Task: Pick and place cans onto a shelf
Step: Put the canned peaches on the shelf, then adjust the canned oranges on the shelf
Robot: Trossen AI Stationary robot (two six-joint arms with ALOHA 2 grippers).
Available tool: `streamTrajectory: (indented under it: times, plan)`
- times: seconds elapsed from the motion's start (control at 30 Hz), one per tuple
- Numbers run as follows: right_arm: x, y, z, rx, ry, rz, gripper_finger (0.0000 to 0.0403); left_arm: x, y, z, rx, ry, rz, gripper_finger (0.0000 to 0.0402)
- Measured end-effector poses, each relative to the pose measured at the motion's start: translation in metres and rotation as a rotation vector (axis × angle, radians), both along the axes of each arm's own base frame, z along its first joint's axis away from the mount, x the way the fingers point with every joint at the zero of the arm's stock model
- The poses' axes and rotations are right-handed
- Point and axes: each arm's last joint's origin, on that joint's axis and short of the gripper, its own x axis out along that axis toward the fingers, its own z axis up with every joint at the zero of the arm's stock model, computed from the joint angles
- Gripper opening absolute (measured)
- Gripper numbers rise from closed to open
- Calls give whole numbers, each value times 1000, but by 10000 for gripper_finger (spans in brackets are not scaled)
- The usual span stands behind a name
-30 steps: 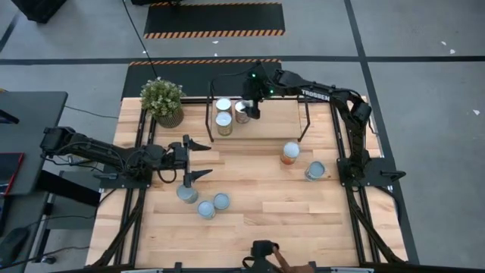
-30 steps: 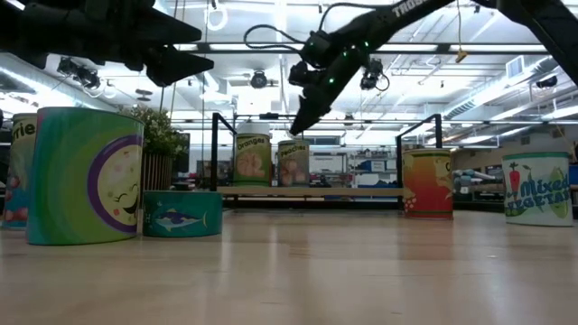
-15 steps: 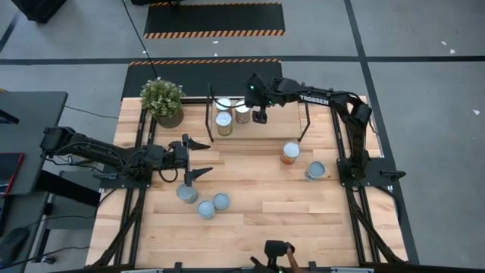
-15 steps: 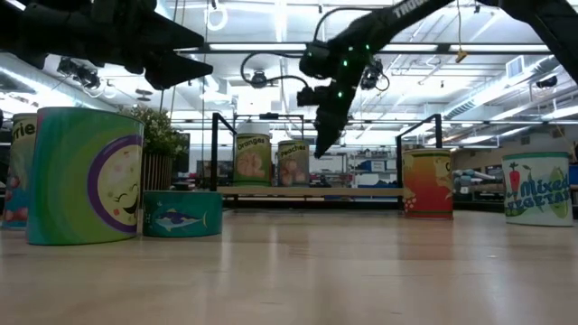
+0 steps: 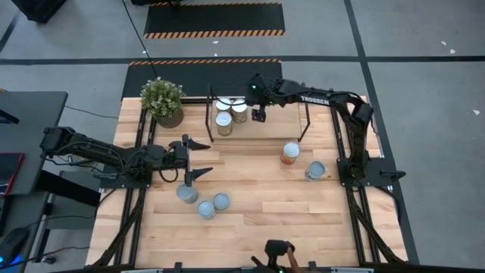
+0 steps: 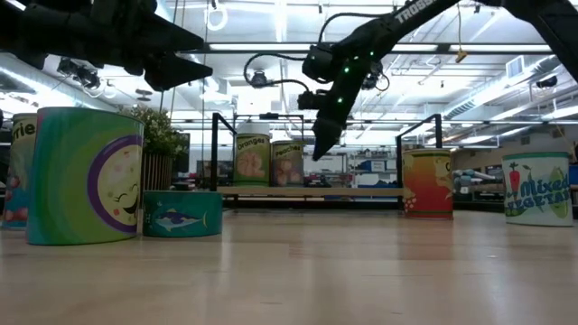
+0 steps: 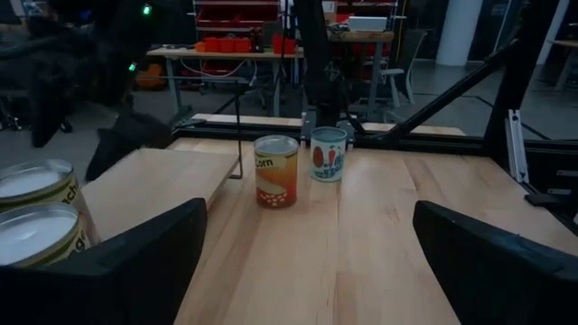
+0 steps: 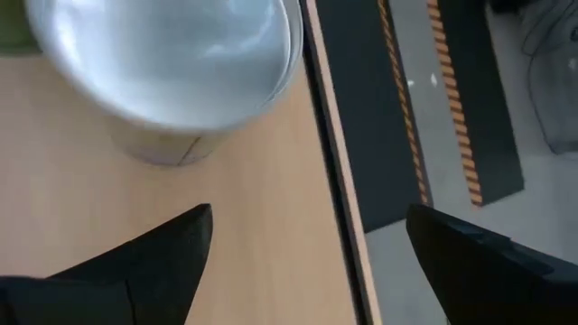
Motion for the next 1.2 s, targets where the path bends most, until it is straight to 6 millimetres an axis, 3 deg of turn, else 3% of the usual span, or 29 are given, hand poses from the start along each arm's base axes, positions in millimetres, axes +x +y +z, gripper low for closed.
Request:
streamTrajectory:
  times: [0.13,0.27,0.63,0.77,1.2]
  plan:
    - [-5,20,13,67,5,29,377,0,0,-1,1,10,0,400]
    - [6,50,19,122,-52,75,377,0,1,-1,7,13,27,400]
    - [27,124,-22,78,-75,195,377,-1,1,-3,-17,30,51,400]
    - [32,128,-31,72,-174,240,377,-1,1,-3,-36,25,53,400]
    - [37,110,-39,90,-379,288,377,0,1,-2,-48,11,54,400]
